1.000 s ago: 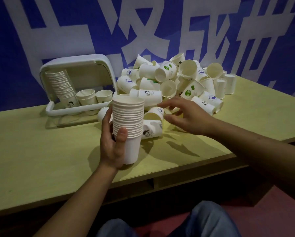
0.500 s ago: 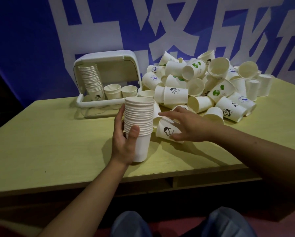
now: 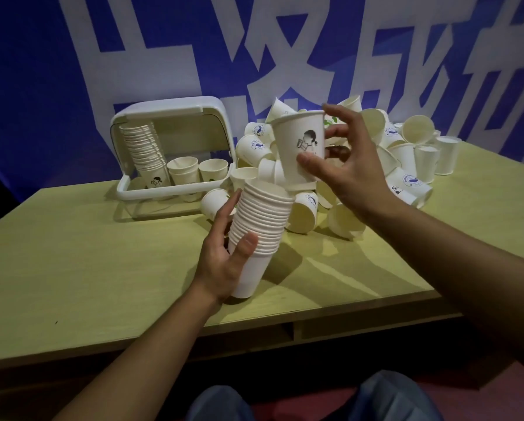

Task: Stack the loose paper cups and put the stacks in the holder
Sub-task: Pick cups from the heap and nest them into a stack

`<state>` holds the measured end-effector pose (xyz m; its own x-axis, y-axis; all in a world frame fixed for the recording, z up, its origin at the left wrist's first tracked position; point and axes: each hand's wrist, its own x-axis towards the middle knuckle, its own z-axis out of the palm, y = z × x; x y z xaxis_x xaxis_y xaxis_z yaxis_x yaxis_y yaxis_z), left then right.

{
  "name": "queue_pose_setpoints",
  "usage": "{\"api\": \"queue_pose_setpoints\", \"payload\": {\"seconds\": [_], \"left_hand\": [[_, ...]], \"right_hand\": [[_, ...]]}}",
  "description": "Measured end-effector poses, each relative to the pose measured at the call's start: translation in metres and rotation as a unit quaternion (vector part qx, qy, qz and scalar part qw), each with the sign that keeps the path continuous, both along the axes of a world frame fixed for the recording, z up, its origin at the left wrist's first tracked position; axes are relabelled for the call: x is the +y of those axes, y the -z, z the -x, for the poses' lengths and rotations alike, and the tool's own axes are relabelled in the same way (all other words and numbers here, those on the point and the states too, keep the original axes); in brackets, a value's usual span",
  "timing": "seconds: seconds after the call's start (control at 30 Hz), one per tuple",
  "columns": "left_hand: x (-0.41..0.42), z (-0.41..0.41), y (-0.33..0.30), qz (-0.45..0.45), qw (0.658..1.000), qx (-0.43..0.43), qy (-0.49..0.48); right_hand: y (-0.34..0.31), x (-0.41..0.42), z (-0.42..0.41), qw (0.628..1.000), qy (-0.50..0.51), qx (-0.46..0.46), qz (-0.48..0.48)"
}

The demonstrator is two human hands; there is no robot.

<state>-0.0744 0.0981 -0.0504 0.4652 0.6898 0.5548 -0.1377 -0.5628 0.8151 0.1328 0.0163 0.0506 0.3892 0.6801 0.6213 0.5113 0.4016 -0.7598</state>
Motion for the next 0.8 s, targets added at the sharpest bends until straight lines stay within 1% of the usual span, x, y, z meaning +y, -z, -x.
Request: {"api": "queue_pose_setpoints", "payload": {"seconds": [0.13, 0.23, 0.37, 0.5, 0.63, 0.67, 0.7, 0.8], "left_hand": [[-0.001, -0.001, 0.000, -0.003, 1.000, 0.009, -0.010], [0.003, 0.006, 0.001, 0.013, 0.999, -0.010, -0.035], [0.012, 0.025, -0.001, 0.015, 0.997, -0.012, -0.077], [0.024, 0.050, 0.001, 0.032, 0.993, -0.012, -0.115], [0.035, 0.074, 0.003, 0.026, 0.988, -0.013, -0.149], [0.038, 0.079, 0.003, 0.029, 0.986, -0.013, -0.161], [0.041, 0.084, 0.002, 0.035, 0.984, -0.014, -0.177], [0.052, 0.095, -0.003, 0.051, 0.971, -0.045, -0.229]], "right_hand": [[0.010, 0.006, 0.021, 0.999, -0.029, 0.012, 0.016], [0.026, 0.014, 0.037, 0.999, -0.025, -0.004, 0.034], [0.039, 0.026, 0.061, 0.997, -0.063, -0.010, 0.043], [0.042, 0.042, 0.082, 0.989, -0.113, -0.053, 0.085], [0.043, 0.059, 0.097, 0.977, -0.149, -0.086, 0.128], [0.045, 0.063, 0.101, 0.974, -0.163, -0.077, 0.136], [0.047, 0.067, 0.105, 0.972, -0.184, -0.048, 0.139], [0.062, 0.080, 0.115, 0.959, -0.227, 0.069, 0.153]]}}
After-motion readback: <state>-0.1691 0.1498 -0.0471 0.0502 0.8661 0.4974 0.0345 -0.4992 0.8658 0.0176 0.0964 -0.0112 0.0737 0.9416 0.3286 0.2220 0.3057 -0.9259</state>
